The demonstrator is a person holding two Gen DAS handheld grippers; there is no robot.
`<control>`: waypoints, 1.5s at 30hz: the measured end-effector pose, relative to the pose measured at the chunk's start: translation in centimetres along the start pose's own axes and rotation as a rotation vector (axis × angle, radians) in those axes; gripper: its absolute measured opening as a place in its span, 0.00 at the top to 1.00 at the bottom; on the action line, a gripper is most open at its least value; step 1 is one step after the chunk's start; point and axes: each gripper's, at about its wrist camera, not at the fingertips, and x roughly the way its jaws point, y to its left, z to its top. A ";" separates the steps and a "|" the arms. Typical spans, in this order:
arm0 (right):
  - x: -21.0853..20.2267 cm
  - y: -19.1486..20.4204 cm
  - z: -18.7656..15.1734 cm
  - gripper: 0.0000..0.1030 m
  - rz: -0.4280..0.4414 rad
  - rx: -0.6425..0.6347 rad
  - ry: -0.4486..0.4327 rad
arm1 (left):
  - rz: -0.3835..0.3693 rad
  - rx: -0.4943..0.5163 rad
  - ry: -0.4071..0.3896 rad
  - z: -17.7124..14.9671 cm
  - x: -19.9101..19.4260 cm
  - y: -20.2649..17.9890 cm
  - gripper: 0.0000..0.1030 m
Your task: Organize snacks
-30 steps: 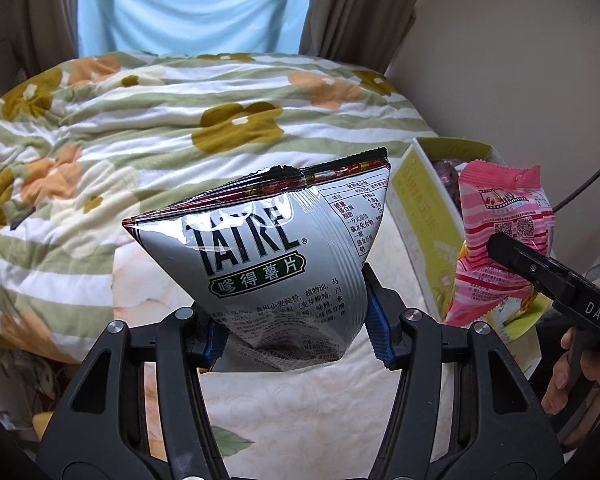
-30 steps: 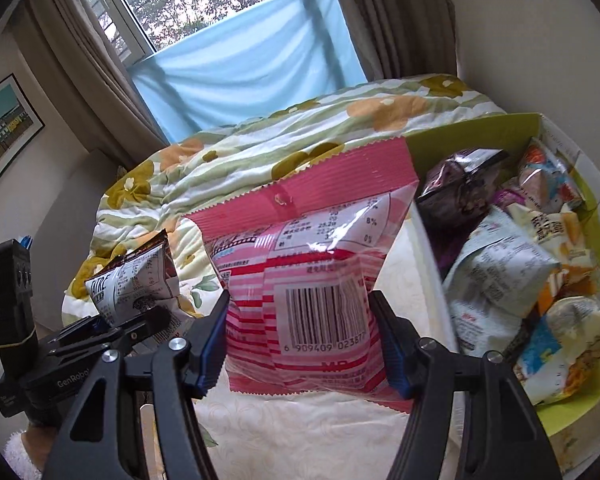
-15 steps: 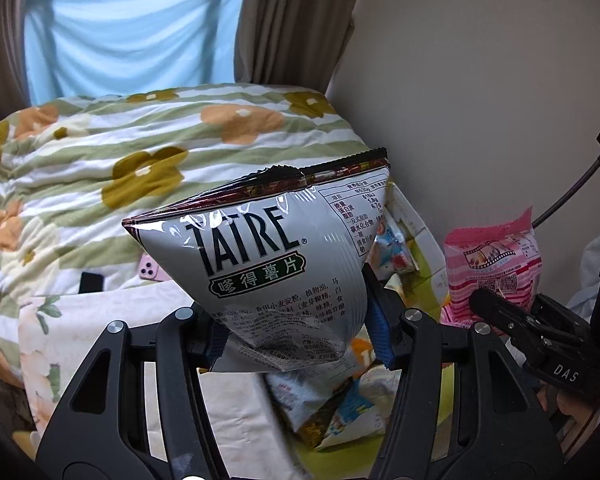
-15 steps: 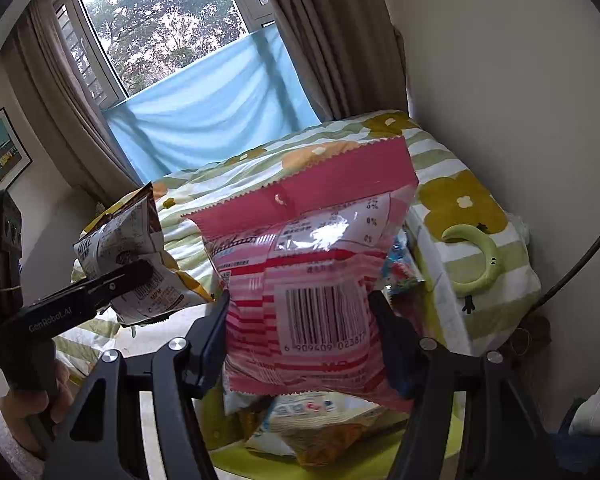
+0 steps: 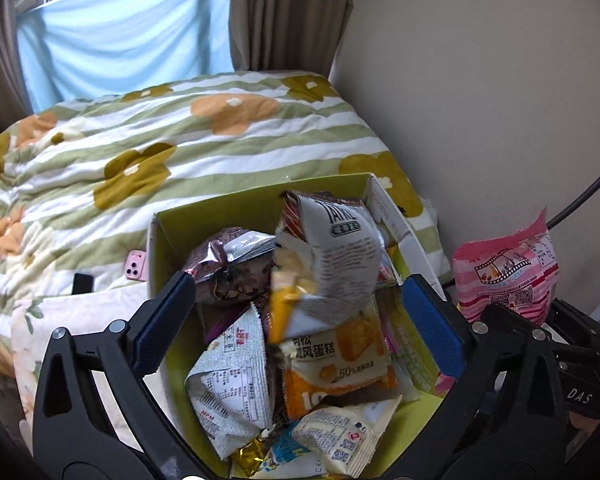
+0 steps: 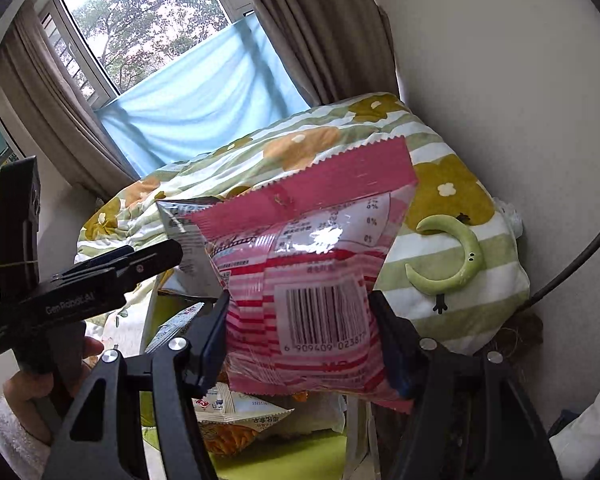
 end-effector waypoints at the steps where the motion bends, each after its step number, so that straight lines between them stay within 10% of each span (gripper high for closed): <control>1: 0.0 -0.1 0.0 0.41 0.005 -0.001 0.002 | 0.006 -0.006 -0.001 -0.4 -0.3 0.4 0.01; 19: 1.9 3.9 -0.3 0.38 0.138 -0.077 0.085 | 0.149 -0.173 -0.037 -7.2 -7.2 7.2 0.01; 23: 1.8 4.7 -1.4 0.10 0.069 -0.088 0.078 | 0.165 -0.175 -0.040 -9.0 -8.4 7.5 0.01; 45: -10.5 13.7 -9.2 0.09 -0.088 -0.194 -0.152 | 0.263 -0.083 -0.243 -18.0 -24.8 10.7 0.01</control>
